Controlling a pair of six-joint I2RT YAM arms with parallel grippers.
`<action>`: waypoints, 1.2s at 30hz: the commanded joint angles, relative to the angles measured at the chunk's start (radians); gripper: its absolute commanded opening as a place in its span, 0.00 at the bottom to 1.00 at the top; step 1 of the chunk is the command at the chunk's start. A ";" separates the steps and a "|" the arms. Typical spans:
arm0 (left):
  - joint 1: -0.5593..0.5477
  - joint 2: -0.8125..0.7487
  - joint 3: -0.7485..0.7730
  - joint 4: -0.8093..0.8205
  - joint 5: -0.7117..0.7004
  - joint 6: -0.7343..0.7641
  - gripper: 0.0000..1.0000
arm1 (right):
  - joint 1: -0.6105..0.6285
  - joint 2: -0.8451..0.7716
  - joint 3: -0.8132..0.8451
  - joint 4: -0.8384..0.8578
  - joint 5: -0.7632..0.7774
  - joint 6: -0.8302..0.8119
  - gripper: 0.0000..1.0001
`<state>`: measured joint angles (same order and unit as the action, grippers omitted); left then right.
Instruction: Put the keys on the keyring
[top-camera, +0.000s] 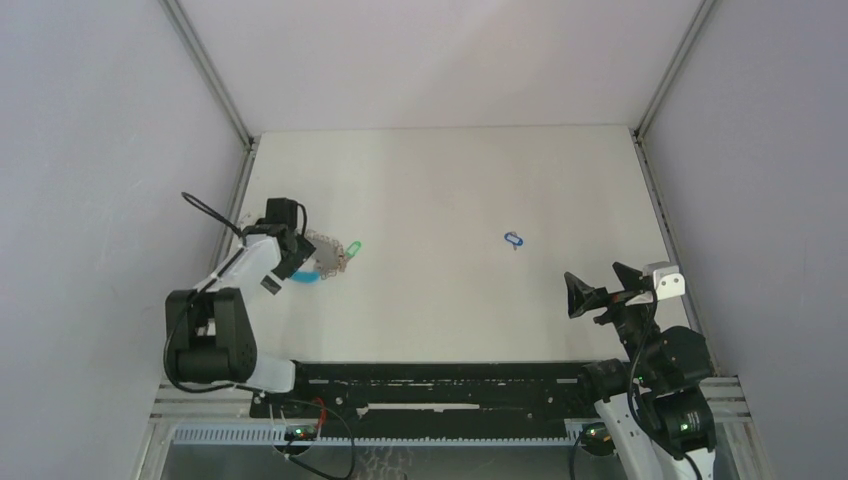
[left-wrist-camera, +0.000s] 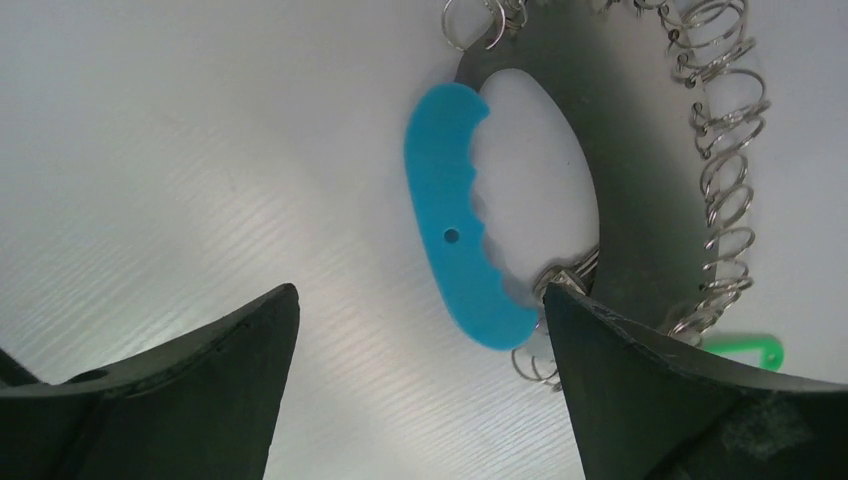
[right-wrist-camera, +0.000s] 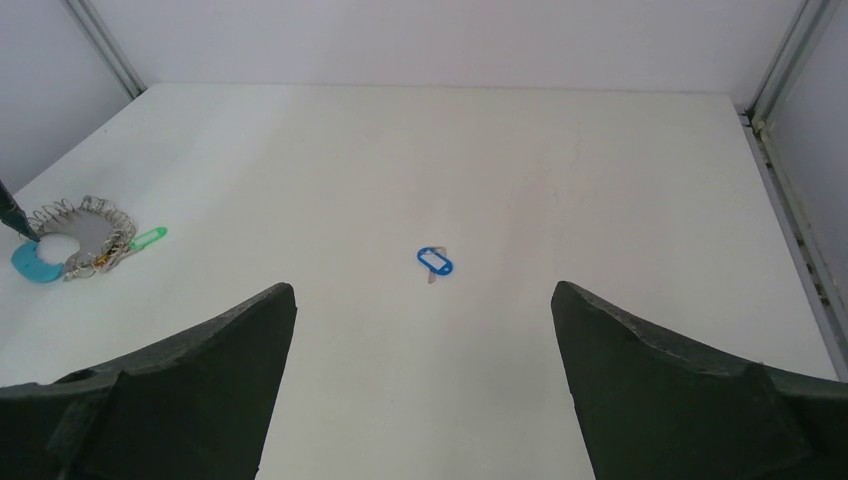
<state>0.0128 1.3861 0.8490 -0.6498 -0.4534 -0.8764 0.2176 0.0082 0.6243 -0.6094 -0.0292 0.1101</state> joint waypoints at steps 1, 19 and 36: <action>0.038 0.107 0.092 0.045 0.114 -0.075 0.94 | 0.006 -0.078 -0.005 0.035 0.015 -0.012 1.00; 0.068 0.300 0.123 0.057 0.261 -0.132 0.43 | 0.006 -0.085 -0.011 0.037 0.018 -0.016 1.00; -0.223 0.099 0.074 -0.025 0.068 -0.001 0.28 | 0.007 -0.039 0.037 0.028 -0.048 0.007 1.00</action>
<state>-0.1223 1.5646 0.9367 -0.6407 -0.2737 -0.9287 0.2180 0.0082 0.6144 -0.6094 -0.0387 0.1081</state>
